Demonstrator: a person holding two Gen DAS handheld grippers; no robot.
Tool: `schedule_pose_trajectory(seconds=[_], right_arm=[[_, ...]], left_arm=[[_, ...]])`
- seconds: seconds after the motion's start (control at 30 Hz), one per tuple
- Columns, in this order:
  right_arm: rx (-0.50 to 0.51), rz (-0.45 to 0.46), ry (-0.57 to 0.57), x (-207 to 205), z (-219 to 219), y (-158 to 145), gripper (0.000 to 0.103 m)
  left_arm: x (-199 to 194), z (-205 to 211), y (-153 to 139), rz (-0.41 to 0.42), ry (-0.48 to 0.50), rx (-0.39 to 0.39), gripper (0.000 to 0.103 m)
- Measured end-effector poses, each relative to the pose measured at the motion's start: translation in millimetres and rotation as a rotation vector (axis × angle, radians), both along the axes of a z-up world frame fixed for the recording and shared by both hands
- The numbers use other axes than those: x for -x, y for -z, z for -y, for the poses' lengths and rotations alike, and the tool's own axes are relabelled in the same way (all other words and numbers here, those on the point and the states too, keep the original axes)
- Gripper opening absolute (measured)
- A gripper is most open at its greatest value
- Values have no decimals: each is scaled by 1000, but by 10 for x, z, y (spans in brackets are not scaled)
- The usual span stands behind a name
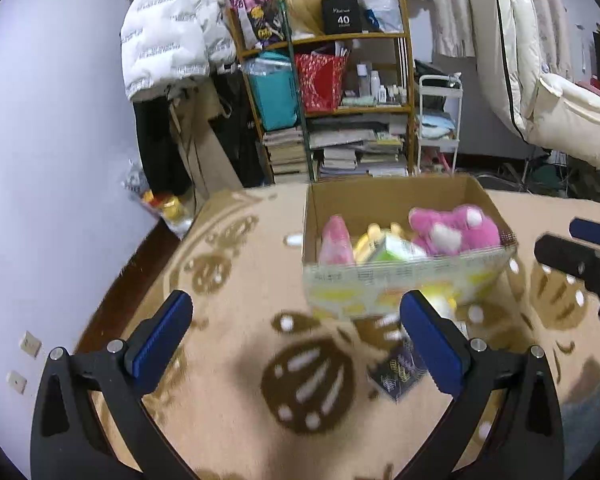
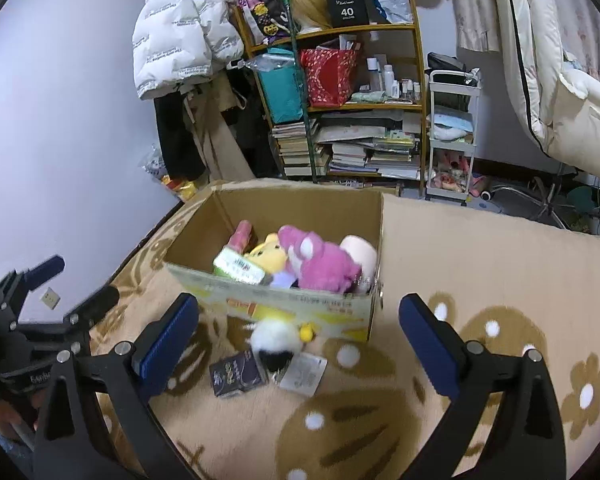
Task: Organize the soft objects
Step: 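Move both open grippers toward the black tissue box and white pom-pom, then grasp the black Face tissue box with the left gripper while the right grips the pom-pom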
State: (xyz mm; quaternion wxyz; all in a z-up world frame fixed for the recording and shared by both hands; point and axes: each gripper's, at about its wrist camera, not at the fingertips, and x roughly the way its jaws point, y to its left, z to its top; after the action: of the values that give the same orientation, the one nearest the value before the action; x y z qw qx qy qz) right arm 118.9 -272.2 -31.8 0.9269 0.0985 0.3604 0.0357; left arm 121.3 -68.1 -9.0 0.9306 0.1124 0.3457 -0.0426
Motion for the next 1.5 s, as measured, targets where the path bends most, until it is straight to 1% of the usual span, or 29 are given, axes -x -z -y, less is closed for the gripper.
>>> schedule_pose_trajectory(seconds=[0.13,0.27,0.47,0.7,0.8,0.9,1.03,1.1,1.17,1.47,1.5], right_arm=[[0,-30,30,113,-52,65,103],[0,-53,13,186,-128,170,103],[19,-100,-27,171,-278,370,103],[14,-144,-47,85,-327,555,103],[9,-161,-46,39,-321,630,103],[8,-173,-48,-25,-317,677,103],[-25,-187,-56,-121,-288,755,103],[-44,-205,-60,-178,-277,810,103],[-61,-223,-67,-228,-275,866,103],[-59,-264,-87,-430,-333,1083,103],[-61,-266,-90,-451,-330,1107,98]], left_arm=[[144,-25,149,-34,14,-22,103],[213,-47,262,-58,25,-17,103],[219,-21,456,-77,61,-10,103],[95,25,731,-139,75,-10,103],[42,59,789,-149,79,-3,103],[-11,97,856,-155,87,-12,103],[-87,107,958,-186,95,19,103],[-102,116,992,-183,95,13,103],[-133,115,1030,-181,98,22,103],[-279,119,1216,-230,102,55,103],[-291,121,1228,-228,93,52,103]])
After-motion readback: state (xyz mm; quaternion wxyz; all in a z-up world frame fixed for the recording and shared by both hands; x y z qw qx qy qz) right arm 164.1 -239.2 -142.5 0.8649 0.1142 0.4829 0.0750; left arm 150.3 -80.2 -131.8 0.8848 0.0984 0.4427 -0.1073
